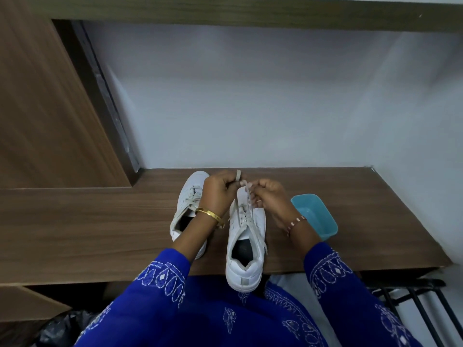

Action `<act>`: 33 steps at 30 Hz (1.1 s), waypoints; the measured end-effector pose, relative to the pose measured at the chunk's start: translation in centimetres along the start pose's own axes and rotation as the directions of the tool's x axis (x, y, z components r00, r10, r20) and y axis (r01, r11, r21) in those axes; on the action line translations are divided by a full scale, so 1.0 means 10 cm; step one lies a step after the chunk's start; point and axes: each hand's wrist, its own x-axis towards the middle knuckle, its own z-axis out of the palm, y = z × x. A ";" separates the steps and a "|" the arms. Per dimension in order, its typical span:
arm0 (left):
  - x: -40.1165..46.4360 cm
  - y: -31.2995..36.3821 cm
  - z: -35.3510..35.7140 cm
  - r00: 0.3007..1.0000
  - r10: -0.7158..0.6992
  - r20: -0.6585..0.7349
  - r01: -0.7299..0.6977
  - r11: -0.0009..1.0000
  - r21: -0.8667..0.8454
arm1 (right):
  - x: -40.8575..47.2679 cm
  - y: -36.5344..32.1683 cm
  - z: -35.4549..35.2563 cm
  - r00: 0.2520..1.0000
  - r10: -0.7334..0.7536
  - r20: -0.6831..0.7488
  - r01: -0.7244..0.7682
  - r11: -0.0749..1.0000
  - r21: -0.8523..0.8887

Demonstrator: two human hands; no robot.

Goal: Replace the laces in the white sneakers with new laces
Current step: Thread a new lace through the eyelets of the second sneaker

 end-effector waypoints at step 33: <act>-0.10 0.12 0.01 0.727 -0.530 0.436 0.621 0.238 -0.747 | -0.09 0.13 0.05 0.991 0.086 -0.098 -0.108 0.965 -0.240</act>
